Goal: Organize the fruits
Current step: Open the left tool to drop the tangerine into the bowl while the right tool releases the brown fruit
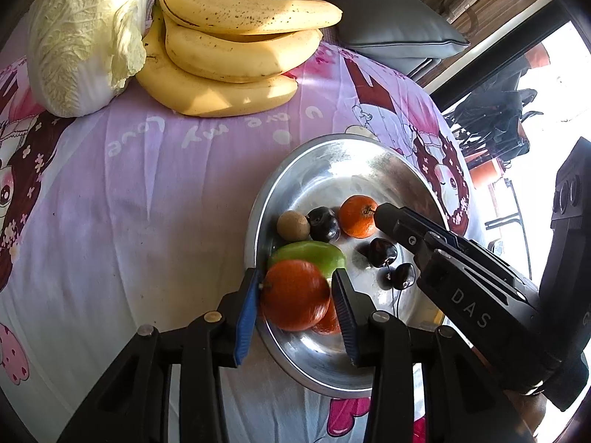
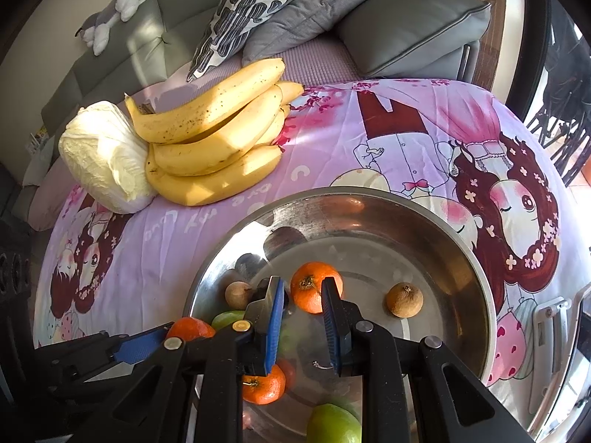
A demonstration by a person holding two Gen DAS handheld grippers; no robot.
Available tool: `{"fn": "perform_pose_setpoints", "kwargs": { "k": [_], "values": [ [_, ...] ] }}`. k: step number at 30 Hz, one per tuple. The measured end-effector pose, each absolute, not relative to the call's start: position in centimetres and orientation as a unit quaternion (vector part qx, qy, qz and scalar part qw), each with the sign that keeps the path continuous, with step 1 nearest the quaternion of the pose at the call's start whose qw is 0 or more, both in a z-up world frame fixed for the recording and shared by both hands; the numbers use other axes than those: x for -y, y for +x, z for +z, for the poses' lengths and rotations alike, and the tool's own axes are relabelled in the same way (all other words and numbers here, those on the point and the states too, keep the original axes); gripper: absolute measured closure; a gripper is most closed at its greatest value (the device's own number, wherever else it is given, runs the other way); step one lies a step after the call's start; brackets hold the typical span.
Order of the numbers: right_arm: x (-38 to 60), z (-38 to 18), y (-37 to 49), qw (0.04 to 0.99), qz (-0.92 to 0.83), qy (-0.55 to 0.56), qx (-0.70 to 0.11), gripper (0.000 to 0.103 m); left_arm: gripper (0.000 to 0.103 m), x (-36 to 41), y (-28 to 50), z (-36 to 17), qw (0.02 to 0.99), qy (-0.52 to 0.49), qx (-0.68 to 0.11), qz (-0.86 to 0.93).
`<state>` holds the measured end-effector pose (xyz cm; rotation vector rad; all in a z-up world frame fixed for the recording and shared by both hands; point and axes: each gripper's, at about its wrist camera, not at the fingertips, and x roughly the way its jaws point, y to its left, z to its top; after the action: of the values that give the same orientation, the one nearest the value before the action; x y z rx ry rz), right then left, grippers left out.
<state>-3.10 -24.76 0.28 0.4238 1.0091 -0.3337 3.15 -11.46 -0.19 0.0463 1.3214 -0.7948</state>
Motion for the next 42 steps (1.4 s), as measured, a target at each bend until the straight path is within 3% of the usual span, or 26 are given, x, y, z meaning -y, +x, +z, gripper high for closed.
{"fn": "perform_pose_setpoints", "kwargs": {
  "k": [10,21,25,28,30,31,33,35,39,42],
  "values": [
    [24.6,0.2,-3.0,0.841,-0.153,0.197,-0.480,0.080,0.062,10.4,4.0,0.3,0.722,0.002,-0.596,-0.352],
    [22.2,-0.4,-2.1,0.842,-0.124,0.172,-0.496,0.080,0.061,5.7,7.5,-0.1,0.793,0.032,-0.575,-0.200],
    [21.3,-0.5,-1.9,0.844,-0.116,0.163,-0.499,0.080,0.047,4.1,8.3,-0.3,0.804,0.040,-0.571,-0.159],
    [20.9,-0.5,-1.8,0.844,-0.115,0.158,-0.500,0.080,0.044,3.9,8.5,-0.5,0.809,0.059,-0.568,-0.139],
    [20.8,-0.7,-1.7,0.843,-0.116,0.155,-0.503,0.079,0.034,4.1,8.5,-0.9,0.808,0.070,-0.569,-0.134],
    [20.8,-0.8,-1.6,0.842,-0.117,0.154,-0.504,0.078,0.024,4.2,8.5,-1.0,0.809,0.075,-0.568,-0.134],
    [20.8,-1.1,-1.5,0.839,-0.120,0.151,-0.508,0.069,0.021,4.5,8.4,-1.2,0.811,0.086,-0.563,-0.136],
    [20.8,-1.2,-1.5,0.838,-0.126,0.148,-0.510,0.046,0.020,4.5,8.3,-1.2,0.812,0.095,-0.558,-0.141],
    [20.6,-1.1,-1.5,0.839,-0.127,0.143,-0.509,0.042,0.015,4.1,8.3,-1.4,0.812,0.091,-0.559,-0.143],
    [20.5,-1.2,-1.4,0.838,-0.129,0.138,-0.512,0.030,0.008,3.7,8.2,-1.6,0.810,0.089,-0.562,-0.140]
  ]
}}
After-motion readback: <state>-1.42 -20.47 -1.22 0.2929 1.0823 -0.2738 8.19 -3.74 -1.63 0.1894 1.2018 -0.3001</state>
